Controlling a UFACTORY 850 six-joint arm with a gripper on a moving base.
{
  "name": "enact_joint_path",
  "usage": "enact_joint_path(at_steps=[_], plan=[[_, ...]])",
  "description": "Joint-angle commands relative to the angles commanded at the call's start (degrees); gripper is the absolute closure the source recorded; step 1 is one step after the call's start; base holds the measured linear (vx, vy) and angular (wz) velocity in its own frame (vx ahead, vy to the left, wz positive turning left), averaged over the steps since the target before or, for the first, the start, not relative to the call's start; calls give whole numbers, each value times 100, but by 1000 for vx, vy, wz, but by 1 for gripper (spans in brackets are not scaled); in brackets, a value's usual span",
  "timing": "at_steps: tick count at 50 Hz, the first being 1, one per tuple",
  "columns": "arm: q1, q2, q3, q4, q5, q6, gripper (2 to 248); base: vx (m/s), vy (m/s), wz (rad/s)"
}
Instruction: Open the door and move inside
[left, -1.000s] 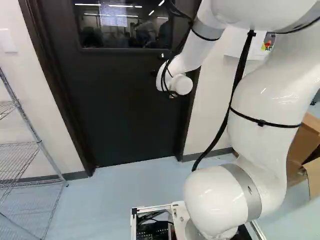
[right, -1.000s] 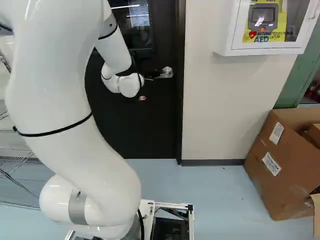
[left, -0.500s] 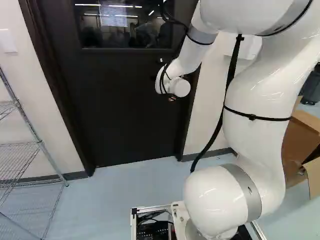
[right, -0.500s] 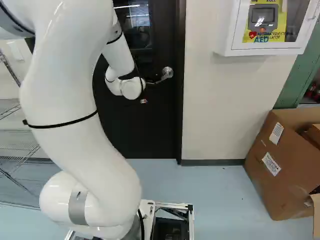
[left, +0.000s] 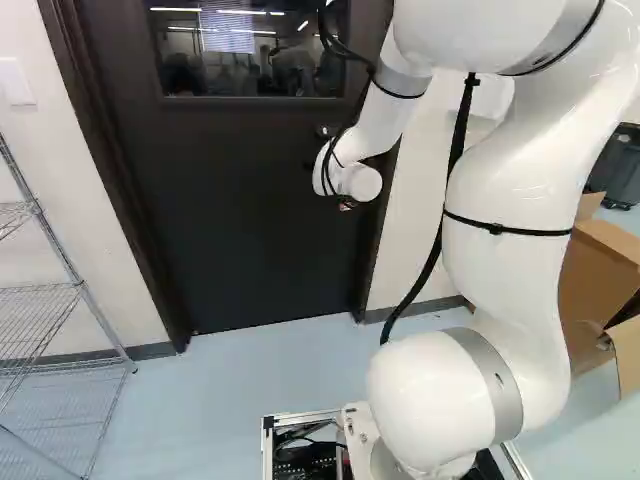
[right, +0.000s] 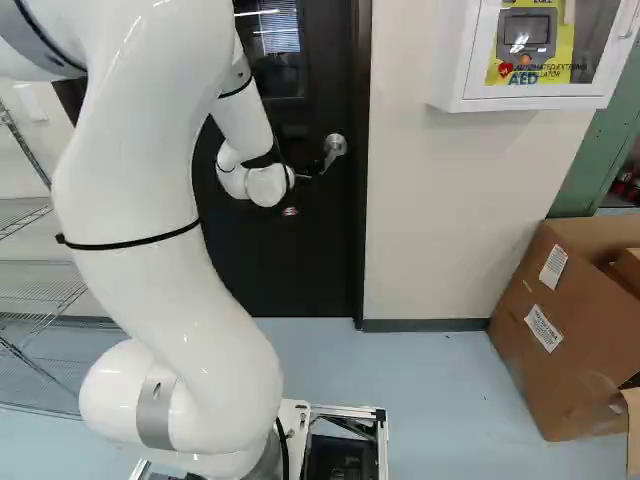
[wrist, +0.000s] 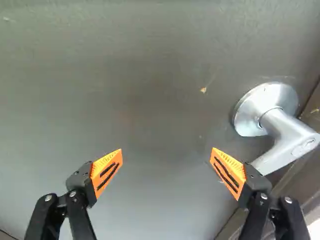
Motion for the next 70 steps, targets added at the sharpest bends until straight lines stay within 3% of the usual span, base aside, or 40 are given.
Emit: enact_joint_path(at_steps=[29,70], plan=[[-70,-434,-105,0,0,0,3,0,0,0],[-75,-1404,-1179,248,0,0,3,0,0,0]])
